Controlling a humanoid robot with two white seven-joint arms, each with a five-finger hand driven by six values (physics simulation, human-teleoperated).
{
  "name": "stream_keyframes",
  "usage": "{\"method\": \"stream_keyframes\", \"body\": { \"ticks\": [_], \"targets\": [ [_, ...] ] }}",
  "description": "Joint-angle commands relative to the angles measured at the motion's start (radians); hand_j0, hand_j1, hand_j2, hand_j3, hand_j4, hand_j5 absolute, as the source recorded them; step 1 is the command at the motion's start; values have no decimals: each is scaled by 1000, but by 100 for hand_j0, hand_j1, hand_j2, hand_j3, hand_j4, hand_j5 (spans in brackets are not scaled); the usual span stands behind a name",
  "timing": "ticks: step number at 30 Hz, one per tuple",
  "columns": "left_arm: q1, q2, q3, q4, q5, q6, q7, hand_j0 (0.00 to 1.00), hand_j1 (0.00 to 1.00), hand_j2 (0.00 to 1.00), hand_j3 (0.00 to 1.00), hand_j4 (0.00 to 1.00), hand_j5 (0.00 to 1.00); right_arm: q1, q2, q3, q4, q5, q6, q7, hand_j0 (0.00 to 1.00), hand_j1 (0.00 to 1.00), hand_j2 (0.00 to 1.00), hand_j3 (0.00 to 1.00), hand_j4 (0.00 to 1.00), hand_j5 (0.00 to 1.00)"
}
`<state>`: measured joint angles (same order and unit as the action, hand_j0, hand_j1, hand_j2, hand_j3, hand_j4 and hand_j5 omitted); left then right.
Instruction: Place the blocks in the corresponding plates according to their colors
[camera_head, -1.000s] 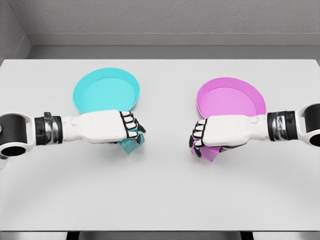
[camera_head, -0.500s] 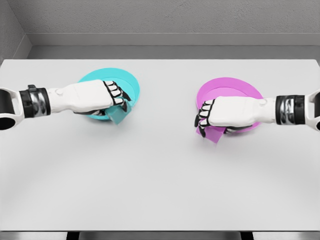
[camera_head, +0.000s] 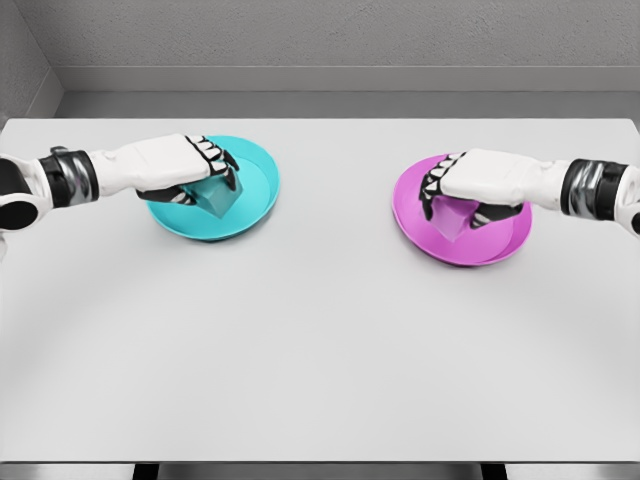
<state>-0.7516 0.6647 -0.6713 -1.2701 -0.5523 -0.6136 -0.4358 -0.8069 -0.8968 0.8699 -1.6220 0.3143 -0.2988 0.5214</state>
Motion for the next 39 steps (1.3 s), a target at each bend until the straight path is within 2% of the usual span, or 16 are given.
{"method": "stream_keyframes", "body": {
  "ticks": [1, 7, 12, 13, 14, 15, 19, 23, 25, 28, 30, 31, 34, 35, 37, 39],
  "targets": [
    [-2, -13, 1, 43, 6, 3, 2, 48, 48, 48, 48, 48, 48, -2, 15, 0, 2, -4, 84, -1, 49, 49, 49, 49, 49, 49],
    [-32, -66, -1, 130, -29, 3, 2, 48, 48, 48, 48, 48, 48, 0, 33, 3, 4, -1, 254, -3, 49, 49, 49, 49, 49, 49],
    [-52, -100, -1, 178, -67, 3, 2, 49, 49, 49, 49, 49, 49, 0, 50, 15, 17, 0, 305, -3, 50, 50, 50, 50, 50, 50],
    [-52, -103, -1, 182, -67, 3, 2, 49, 49, 49, 49, 49, 49, 0, 50, 15, 17, 0, 305, -3, 52, 52, 52, 52, 52, 52],
    [-54, -109, -1, 189, -69, 3, 0, 50, 50, 50, 50, 50, 50, 0, 50, 15, 17, 0, 308, -4, 68, 68, 68, 68, 68, 68],
    [-57, -117, 1, 190, -95, 3, 0, 52, 52, 52, 52, 52, 52, 0, 50, 15, 14, -1, 308, -6, 100, 100, 100, 100, 100, 100],
    [-64, -131, -1, 199, -104, 3, 0, 65, 65, 65, 65, 65, 65, 2, 56, 15, 13, -1, 307, -6, 100, 100, 100, 100, 100, 100],
    [-66, -134, -1, 199, -126, 3, 0, 88, 88, 88, 88, 88, 88, 2, 53, 15, 8, -1, 305, -6, 100, 100, 100, 100, 100, 100],
    [-67, -134, 1, 199, -127, 3, 0, 96, 96, 96, 96, 96, 96, 2, 45, 5, 4, 0, 302, -4, 100, 100, 100, 100, 100, 100],
    [-72, -134, -1, 199, -127, 3, 0, 100, 100, 100, 100, 100, 100, -25, 36, 0, 1, -1, 291, -3, 100, 100, 100, 100, 100, 100],
    [-72, -132, -1, 198, -127, 3, 0, 100, 100, 100, 100, 100, 100, -17, 9, -54, -33, -1, 285, -3, 100, 100, 100, 100, 100, 100],
    [-74, -126, -1, 193, -123, 3, 0, 100, 100, 100, 100, 100, 100, -15, 4, -74, -44, -1, 264, -3, 100, 100, 100, 100, 100, 100],
    [-71, -80, -1, 140, -112, 3, 2, 100, 100, 100, 100, 100, 100, 6, -91, -150, -88, -11, 153, -4, 100, 100, 100, 100, 100, 100],
    [-66, -62, -2, 117, -95, 3, 3, 100, 100, 100, 100, 100, 100, 34, -113, -189, -91, -30, 95, -4, 100, 100, 100, 100, 100, 100],
    [-60, -2, -2, 71, -51, 3, 2, 100, 100, 100, 100, 100, 100, 149, -160, -308, -88, -53, -54, -7, 100, 100, 100, 100, 100, 100],
    [-57, 49, -4, 34, 5, 3, 2, 100, 100, 100, 100, 100, 100, 204, -188, -333, -90, -55, -169, -9, 100, 100, 100, 100, 100, 100]
  ]
}}
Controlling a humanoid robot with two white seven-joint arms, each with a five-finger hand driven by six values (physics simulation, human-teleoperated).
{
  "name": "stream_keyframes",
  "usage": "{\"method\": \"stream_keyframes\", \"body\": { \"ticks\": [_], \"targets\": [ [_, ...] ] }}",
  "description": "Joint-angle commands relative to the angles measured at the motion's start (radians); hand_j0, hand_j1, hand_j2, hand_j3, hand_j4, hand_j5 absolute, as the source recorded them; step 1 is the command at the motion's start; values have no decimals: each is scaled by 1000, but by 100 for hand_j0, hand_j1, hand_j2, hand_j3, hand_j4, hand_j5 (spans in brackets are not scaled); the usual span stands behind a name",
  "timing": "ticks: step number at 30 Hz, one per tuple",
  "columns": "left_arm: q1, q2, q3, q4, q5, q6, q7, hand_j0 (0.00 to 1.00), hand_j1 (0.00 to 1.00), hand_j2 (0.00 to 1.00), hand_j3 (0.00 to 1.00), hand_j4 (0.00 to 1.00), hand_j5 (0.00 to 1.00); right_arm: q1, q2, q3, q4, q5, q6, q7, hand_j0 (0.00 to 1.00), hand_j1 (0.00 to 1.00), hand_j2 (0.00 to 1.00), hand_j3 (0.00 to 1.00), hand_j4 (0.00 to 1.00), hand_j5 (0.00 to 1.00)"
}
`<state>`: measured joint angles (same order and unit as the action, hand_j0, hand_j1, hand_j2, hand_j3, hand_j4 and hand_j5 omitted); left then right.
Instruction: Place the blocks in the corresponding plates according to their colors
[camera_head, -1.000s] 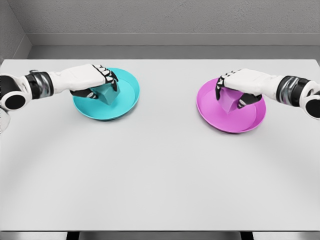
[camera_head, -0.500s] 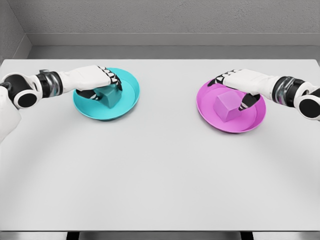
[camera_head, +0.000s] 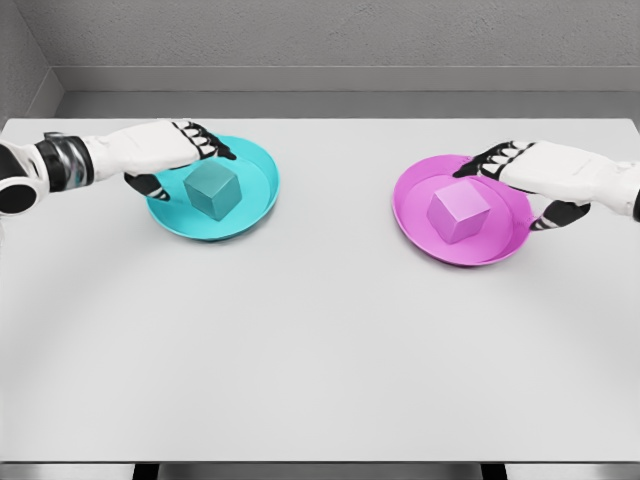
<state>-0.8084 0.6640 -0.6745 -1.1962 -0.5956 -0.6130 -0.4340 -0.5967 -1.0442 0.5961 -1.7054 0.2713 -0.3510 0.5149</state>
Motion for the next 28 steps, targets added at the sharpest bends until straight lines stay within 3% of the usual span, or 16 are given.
{"method": "stream_keyframes", "body": {
  "ticks": [1, 3, 6, 9, 11, 14, 16, 28],
  "targets": [
    [0, 74, 1, -51, 82, 2, 0, 100, 100, 100, 100, 100, 100, 0, -51, -65, -5, -14, -180, -3, 100, 100, 100, 100, 100, 100],
    [11, 120, 3, -74, 129, 2, 0, 100, 100, 100, 100, 100, 100, 3, -69, -68, 3, -29, -235, -3, 100, 100, 100, 100, 100, 100],
    [75, 200, 4, -146, 249, 2, 0, 100, 100, 100, 100, 100, 100, 15, -74, -72, 4, -32, -241, -3, 100, 100, 100, 100, 100, 100],
    [90, 221, 15, -155, 296, 2, -2, 100, 100, 100, 100, 100, 100, 15, -73, -73, 3, -30, -240, -3, 100, 100, 100, 100, 100, 100],
    [178, 262, 102, -194, 333, 2, -2, 100, 100, 100, 100, 100, 100, 15, -73, -73, 0, -30, -240, -3, 100, 100, 100, 100, 100, 100],
    [356, 302, 286, -232, 376, 2, -5, 100, 100, 100, 100, 100, 100, 15, -71, -73, -3, -30, -240, -3, 100, 100, 100, 100, 100, 100],
    [414, 316, 355, -256, 376, 2, -5, 100, 100, 100, 100, 100, 100, 17, -71, -73, -5, -30, -240, -3, 100, 100, 100, 100, 100, 100],
    [426, 307, 354, -261, 369, 2, -6, 100, 100, 100, 100, 100, 100, 17, -69, -73, -5, -30, -240, -4, 100, 100, 100, 100, 100, 100]
  ]
}}
